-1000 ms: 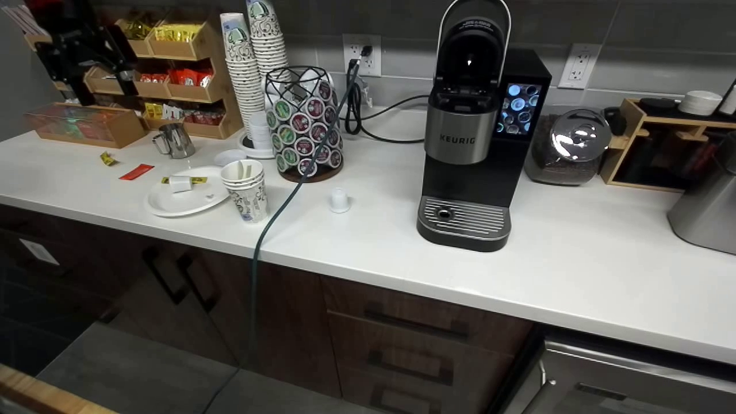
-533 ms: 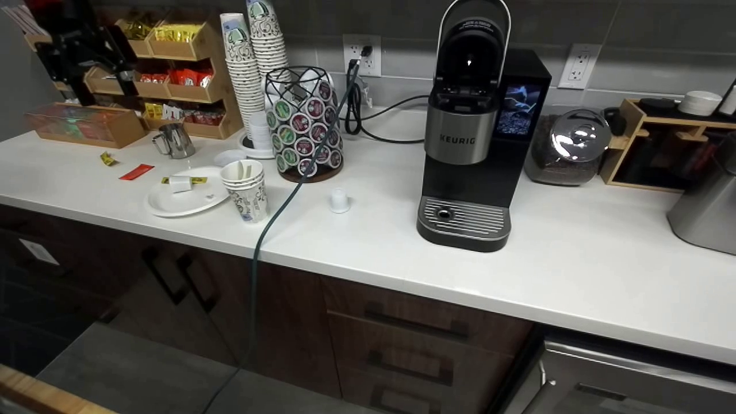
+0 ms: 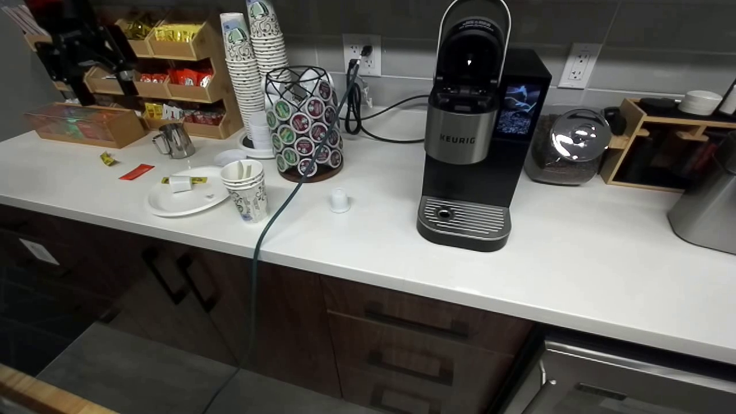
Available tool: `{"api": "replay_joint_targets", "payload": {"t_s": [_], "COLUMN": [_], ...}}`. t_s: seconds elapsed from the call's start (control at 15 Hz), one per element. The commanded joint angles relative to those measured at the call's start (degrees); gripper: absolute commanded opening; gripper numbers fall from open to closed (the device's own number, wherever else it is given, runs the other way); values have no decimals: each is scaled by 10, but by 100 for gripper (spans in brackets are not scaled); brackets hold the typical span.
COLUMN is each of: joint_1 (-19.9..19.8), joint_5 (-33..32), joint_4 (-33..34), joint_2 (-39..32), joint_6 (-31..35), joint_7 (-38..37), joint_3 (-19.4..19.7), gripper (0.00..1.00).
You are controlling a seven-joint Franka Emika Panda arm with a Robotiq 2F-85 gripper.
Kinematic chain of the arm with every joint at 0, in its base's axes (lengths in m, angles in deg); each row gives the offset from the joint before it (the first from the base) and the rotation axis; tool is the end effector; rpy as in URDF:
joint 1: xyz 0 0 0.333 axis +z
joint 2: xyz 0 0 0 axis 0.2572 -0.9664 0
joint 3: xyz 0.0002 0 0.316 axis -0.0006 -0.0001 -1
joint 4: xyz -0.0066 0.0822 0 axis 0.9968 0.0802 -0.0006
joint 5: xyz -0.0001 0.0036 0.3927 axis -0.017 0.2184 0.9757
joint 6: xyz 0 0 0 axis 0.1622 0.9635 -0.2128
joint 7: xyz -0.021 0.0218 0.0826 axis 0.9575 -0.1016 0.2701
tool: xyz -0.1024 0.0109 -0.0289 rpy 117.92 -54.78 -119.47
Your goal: Put the silver cup on the white plastic plate
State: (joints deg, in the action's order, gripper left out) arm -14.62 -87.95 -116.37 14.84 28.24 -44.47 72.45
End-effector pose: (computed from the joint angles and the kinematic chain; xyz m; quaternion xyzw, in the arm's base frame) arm 0.4520 0.0454 0.4591 0.9855 0.0985 -0.0724 0.1173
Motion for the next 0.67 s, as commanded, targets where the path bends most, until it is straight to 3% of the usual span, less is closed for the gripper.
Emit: {"api": "replay_joint_targets", "payload": {"t_s": [0.0,0.33,0.47,0.6], "joint_1": [12,12,22,36], "joint_5": [-2,-2,5,23], "joint_4": [1,1,31,48], "joint_2": [-1,-1,-41,-76], "joint_6": [-2,-2,-18,7], "joint_7": [-2,-2,-61,-148], "joint_3": [11,11,-11,-33], "gripper": [100,100,100,100]}}
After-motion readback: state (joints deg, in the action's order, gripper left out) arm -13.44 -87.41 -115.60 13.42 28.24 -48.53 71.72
